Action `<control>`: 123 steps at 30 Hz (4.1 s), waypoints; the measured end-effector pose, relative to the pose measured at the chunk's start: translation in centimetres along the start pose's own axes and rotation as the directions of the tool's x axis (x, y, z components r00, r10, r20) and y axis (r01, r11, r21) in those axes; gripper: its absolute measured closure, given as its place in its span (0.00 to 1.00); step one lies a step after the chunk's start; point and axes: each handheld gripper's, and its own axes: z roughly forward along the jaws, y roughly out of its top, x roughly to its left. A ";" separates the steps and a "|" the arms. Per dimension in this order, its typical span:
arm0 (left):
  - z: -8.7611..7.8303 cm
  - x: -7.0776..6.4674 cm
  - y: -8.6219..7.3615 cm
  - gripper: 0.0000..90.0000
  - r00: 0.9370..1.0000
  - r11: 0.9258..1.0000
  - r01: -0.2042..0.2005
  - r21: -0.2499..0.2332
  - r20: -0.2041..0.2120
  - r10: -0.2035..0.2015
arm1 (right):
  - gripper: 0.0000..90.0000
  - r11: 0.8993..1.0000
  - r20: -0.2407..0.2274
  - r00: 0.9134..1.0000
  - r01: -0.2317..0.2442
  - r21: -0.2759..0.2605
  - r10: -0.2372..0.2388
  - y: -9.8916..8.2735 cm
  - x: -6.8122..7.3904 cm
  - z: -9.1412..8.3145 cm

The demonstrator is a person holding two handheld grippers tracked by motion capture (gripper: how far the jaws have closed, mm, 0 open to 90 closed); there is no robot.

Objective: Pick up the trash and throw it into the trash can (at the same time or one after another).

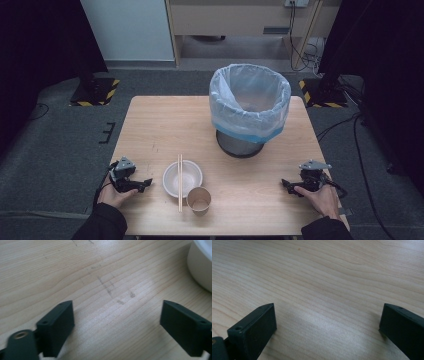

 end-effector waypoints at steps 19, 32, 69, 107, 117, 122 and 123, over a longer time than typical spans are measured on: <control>-5.9 -0.8 2.5 0.20 0.982 0.936 0.052 -0.348 -0.152 -0.111 | 0.03 1.000 0.009 1.000 -0.017 0.021 0.017 -0.1 0.1 -0.4; -5.0 -7.1 5.2 0.35 0.998 0.926 0.018 -0.377 -0.042 -0.036 | 0.03 0.999 0.025 0.999 -0.025 0.027 0.024 0.0 0.2 -0.4; 0.4 -11.6 5.2 0.60 0.999 0.997 -0.003 -0.080 0.036 0.006 | 0.03 0.999 0.035 0.999 -0.036 0.030 0.035 0.1 0.5 -0.4; 0.8 -10.4 5.0 0.92 0.999 0.999 0.045 0.005 -0.006 -0.045 | 0.03 0.999 0.033 0.999 -0.032 0.027 0.031 0.1 0.5 -0.3; 0.5 -10.4 5.1 0.94 0.999 0.999 0.041 -0.008 -0.002 -0.041 | 0.03 0.999 0.033 0.999 -0.031 0.026 0.030 0.1 0.5 -0.3; 0.4 -10.4 5.2 0.94 0.999 0.999 0.041 -0.010 -0.002 -0.041 | 0.03 0.999 0.032 0.999 -0.029 0.025 0.028 0.1 0.5 -0.3; 0.4 -10.4 5.2 0.94 0.999 0.999 0.042 -0.010 0.000 -0.042 | 0.03 0.999 0.031 0.999 -0.030 0.025 0.029 0.1 0.5 -0.3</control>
